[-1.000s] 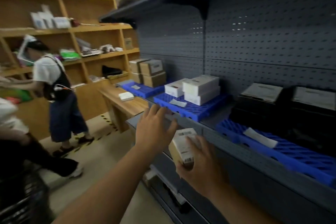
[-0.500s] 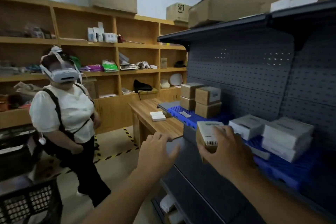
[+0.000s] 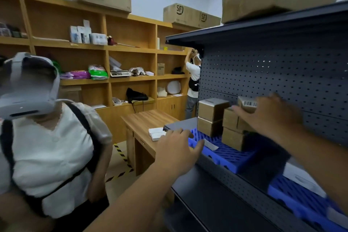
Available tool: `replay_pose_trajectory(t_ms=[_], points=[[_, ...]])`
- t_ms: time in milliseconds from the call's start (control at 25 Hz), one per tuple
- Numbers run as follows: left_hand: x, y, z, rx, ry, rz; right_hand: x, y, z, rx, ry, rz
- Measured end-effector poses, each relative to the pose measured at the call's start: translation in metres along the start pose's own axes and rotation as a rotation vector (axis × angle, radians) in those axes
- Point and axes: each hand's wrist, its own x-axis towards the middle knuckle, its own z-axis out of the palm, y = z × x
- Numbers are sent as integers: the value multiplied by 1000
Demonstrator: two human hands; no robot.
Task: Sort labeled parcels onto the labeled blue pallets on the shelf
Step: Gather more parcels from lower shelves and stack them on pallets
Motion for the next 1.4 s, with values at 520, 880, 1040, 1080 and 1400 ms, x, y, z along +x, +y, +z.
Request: replay_pose_trajectory(t_ms=[520, 880, 1040, 1080, 1400], points=[[189, -63, 82, -242, 54, 135, 160, -55, 107, -277, -23, 88], [250, -37, 115, -433, 201, 247, 159, -55, 119, -347, 54, 90], [221, -16, 129, -494, 54, 407, 155, -63, 115, -385, 4, 112], [216, -12, 134, -493, 14, 404, 154, -64, 115, -388, 3, 104], [221, -8, 138, -500, 6, 400, 157, -56, 107, -383, 0, 36]])
